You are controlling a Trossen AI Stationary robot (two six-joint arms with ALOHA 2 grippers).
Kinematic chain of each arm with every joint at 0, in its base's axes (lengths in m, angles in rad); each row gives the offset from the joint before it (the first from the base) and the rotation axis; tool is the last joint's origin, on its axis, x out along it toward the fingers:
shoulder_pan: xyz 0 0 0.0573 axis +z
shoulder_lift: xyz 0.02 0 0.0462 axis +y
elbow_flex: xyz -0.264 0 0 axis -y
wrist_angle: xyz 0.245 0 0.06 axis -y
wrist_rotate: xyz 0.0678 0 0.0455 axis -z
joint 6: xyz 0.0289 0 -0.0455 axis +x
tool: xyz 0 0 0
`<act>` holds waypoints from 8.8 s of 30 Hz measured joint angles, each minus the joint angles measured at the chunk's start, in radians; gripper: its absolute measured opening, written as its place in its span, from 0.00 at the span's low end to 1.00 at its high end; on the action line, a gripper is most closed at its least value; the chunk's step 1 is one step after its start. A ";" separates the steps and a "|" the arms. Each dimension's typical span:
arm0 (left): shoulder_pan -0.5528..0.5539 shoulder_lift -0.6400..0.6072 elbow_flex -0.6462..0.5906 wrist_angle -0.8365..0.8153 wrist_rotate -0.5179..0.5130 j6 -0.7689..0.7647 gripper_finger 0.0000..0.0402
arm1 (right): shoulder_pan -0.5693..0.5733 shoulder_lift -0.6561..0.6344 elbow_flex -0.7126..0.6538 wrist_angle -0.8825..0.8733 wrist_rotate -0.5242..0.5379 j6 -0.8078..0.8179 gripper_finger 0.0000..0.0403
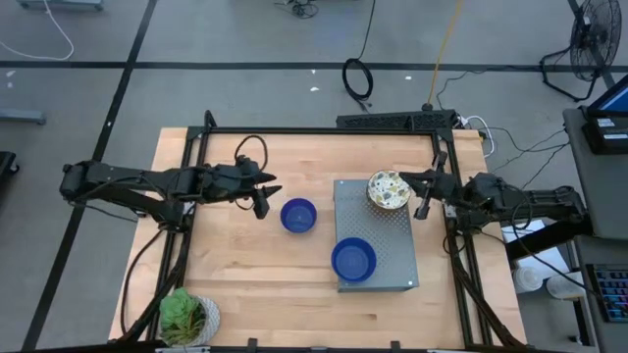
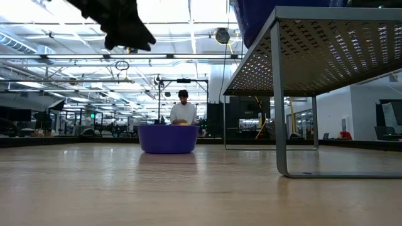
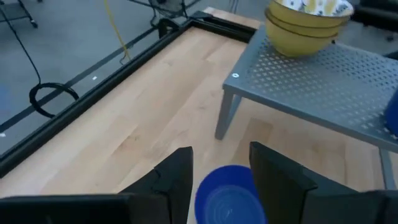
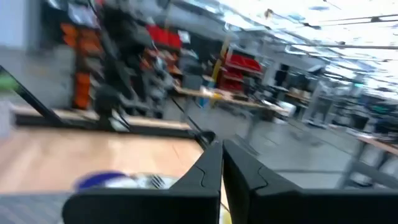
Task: Pick & Place Mini bowls
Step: Stack the blue bowl on the blue bowls on the shelf, then return to Home Position
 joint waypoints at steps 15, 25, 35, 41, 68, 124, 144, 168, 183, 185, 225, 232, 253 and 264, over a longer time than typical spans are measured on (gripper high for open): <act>0.072 -0.031 -0.160 0.144 0.134 -0.018 0.40 | 0.000 -0.304 -0.099 -0.069 -0.447 0.262 0.00; 0.072 -0.031 -0.163 0.119 0.137 0.020 0.40 | 0.000 -0.331 -0.189 -0.019 -0.455 0.202 0.00; 0.072 -0.031 -0.163 0.114 0.137 0.012 0.40 | 0.000 -0.331 -0.313 -0.002 -0.413 0.180 0.00; 0.072 -0.031 -0.163 0.115 0.136 0.005 0.40 | 0.000 -0.331 -0.331 -0.008 -0.403 0.210 0.00; 0.200 0.522 0.194 -0.357 0.388 -0.343 0.55 | 0.000 -0.330 -0.335 -0.008 -0.404 0.287 0.00; 0.203 0.670 0.218 -0.327 0.358 -0.388 0.23 | 0.000 -0.330 -0.335 -0.008 -0.404 0.287 0.00; 0.203 0.669 0.217 -0.327 0.308 -0.441 0.18 | 0.000 -0.330 -0.335 -0.008 -0.404 0.286 0.00; 0.092 0.616 0.894 -0.749 0.093 -0.316 0.01 | 0.000 -0.328 -0.336 -0.015 -0.404 0.287 0.00; -0.052 0.812 1.254 -0.734 0.388 -0.234 0.01 | 0.000 -0.326 -0.336 -0.014 -0.404 0.286 0.00; -0.070 0.850 1.257 -0.716 0.434 -0.213 0.01 | 0.000 -0.324 -0.336 -0.014 -0.404 0.287 0.00; -0.063 0.967 1.261 -0.605 0.620 -0.219 0.45 | 0.000 -0.324 -0.335 -0.015 -0.404 0.286 0.00; -0.016 0.795 1.281 -0.620 0.672 -0.177 0.53 | 0.000 -0.317 -0.335 -0.009 -0.404 0.286 0.00; 0.086 0.210 1.281 -0.680 0.675 0.141 0.53 | 0.000 -0.309 -0.335 -0.015 -0.404 0.287 0.00; 0.085 -0.068 1.252 -1.226 0.652 0.485 0.53 | 0.000 -0.309 -0.336 -0.015 -0.404 0.287 0.00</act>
